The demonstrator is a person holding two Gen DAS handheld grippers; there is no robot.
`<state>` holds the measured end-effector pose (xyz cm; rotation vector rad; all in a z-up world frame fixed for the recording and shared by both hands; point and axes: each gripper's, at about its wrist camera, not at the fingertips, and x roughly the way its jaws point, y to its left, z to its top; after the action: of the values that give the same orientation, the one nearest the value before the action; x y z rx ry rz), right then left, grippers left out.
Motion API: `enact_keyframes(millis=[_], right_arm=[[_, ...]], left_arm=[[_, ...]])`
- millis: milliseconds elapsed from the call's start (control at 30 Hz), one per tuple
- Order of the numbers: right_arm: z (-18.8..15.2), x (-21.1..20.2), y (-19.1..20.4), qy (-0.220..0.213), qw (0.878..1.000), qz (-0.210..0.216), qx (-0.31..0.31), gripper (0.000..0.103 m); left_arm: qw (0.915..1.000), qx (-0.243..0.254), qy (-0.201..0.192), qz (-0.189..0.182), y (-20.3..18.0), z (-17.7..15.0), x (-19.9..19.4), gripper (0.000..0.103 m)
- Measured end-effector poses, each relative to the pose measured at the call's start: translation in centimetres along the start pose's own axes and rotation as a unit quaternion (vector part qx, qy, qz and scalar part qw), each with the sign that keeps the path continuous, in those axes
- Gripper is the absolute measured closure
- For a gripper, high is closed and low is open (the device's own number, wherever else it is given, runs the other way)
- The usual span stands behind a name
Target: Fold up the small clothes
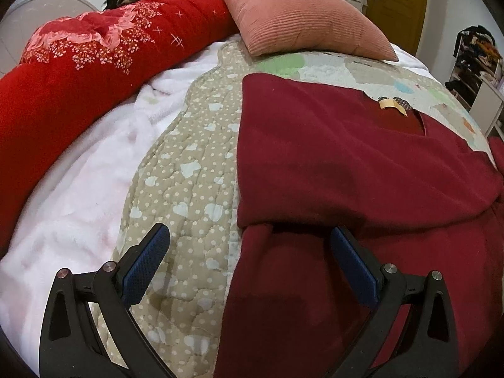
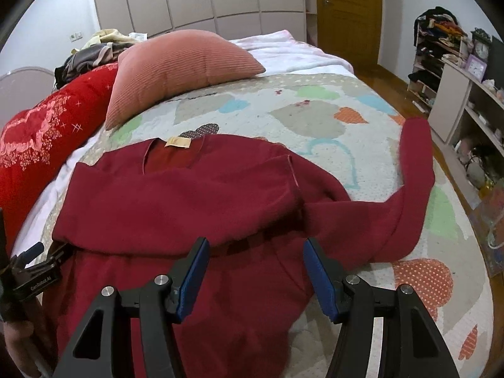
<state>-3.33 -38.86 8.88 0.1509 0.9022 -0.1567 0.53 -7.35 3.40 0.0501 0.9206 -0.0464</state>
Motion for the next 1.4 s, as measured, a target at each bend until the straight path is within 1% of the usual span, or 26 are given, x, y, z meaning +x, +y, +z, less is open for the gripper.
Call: enact_keyframes(millis=[400,500,567,633,700,767,867,900,933,1000,1033,1067,1100,1167,1200,1267,1300,1333,1400], right_arm=[[-0.2,0.4,-0.2,0.007,1.0,0.002,0.003,0.044],[0.0,0.3,-0.3,0.001,1.0,0.001,0.0,0.044],[0.4,0.2,-0.8,-0.006,1.0,-0.008,0.005,0.044],[1.0,0.3,-1.7,-0.008,1.0,-0.019,0.015,0.044],[1.8,1.0,-2.7,-0.005,0.999,-0.028,0.024,0.044],[2.8,2.1,-3.5,0.001,0.999,-0.036,0.026,0.044],[4.0,4.0,-4.5,0.006,0.998,-0.049,0.03,0.044],[4.4,4.7,-4.8,0.007,0.999,-0.042,0.033,0.044],[4.8,5.4,-4.8,0.005,0.999,-0.024,0.032,0.044],[5.4,6.6,-4.4,0.004,1.0,-0.006,0.018,0.045],[5.7,7.3,-3.8,0.005,1.0,-0.007,-0.001,0.05],[5.9,8.0,-3.0,0.007,0.999,-0.015,-0.027,0.079],[6.1,8.6,-2.5,0.012,0.999,-0.017,-0.046,0.096],[6.8,8.1,-1.7,-0.003,0.998,-0.017,-0.065,0.097],[7.2,7.2,-1.6,-0.023,0.997,-0.016,-0.071,0.097],[7.8,5.6,-1.8,-0.062,0.996,-0.022,-0.064,0.097],[8.0,5.6,-1.9,-0.065,0.996,-0.023,-0.06,0.097],[8.1,6.1,-1.9,-0.059,0.996,-0.029,-0.061,0.097],[7.8,8.4,-2.0,-0.037,0.996,-0.049,-0.063,0.097]], left_arm=[[1.0,-0.001,0.0,-0.001,0.3,0.1,-0.1,0.001],[0.9998,-0.011,-0.016,-0.004,1.3,0.6,-1.0,0.001],[0.9992,-0.032,-0.021,-0.006,2.4,1.1,-1.4,0.001],[0.9981,-0.056,-0.011,-0.021,3.6,1.5,-1.3,0.001],[0.9971,-0.07,-0.003,-0.03,4.2,2.0,-1.0,0.001],[0.9974,-0.066,0.0,-0.029,4.2,2.6,-0.8,0.001],[0.9984,-0.054,-0.006,-0.012,4.0,3.2,-0.1,0.001],[0.9983,-0.057,-0.002,-0.011,4.1,3.2,0.4,0.001],[0.998,-0.061,0.004,-0.016,4.2,3.1,0.9,0.001],[0.997,-0.071,0.018,-0.026,4.3,2.9,1.9,0.001],[0.9968,-0.071,0.02,-0.029,4.3,2.9,2.1,0.001],[0.9969,-0.07,0.019,-0.029,4.3,2.8,2.2,0.001],[0.9972,-0.068,0.017,-0.029,4.3,2.9,2.1,0.001],[0.9971,-0.069,0.014,-0.028,4.4,2.9,2.1,0.001],[0.997,-0.071,0.013,-0.029,4.4,2.9,2.1,0.001],[0.997,-0.071,0.011,-0.027,4.3,2.8,2.2,0.001],[0.9973,-0.068,0.011,-0.025,4.1,2.8,2.3,0.001],[0.9977,-0.063,0.01,-0.024,3.9,2.8,2.3,0.001],[0.9983,-0.055,0.007,-0.017,3.5,2.7,2.2,0.001]])
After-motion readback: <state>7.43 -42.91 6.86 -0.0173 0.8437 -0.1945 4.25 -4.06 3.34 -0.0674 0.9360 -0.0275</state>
